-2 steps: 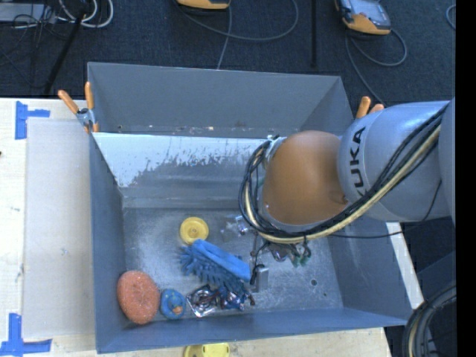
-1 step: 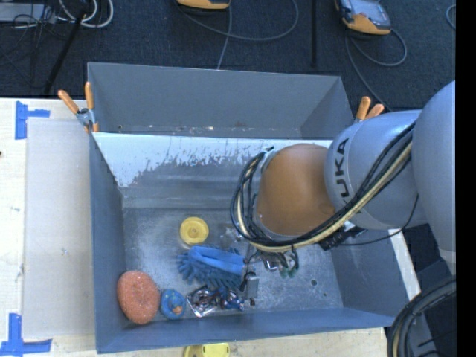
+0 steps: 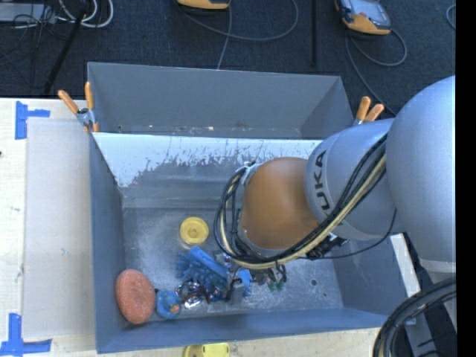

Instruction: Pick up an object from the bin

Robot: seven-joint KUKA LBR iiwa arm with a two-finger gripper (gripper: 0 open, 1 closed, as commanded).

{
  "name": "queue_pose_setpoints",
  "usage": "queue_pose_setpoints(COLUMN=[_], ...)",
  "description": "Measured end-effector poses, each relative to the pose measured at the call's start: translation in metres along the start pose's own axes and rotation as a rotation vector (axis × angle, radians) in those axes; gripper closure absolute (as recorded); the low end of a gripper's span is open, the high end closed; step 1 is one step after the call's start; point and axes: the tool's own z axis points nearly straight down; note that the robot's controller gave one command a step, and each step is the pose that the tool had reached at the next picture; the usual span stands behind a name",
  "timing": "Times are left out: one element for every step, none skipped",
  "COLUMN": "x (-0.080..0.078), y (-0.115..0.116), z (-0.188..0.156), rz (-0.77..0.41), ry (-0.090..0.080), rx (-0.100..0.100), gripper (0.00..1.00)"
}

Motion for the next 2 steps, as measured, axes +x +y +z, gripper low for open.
queue_pose_setpoints(x=[0.0,0.004], y=[0.0,-0.016], z=[0.0,-0.091], rz=[0.0,0.051], ry=[0.0,-0.02], rx=[0.0,-0.002], gripper=[1.0,1.0])
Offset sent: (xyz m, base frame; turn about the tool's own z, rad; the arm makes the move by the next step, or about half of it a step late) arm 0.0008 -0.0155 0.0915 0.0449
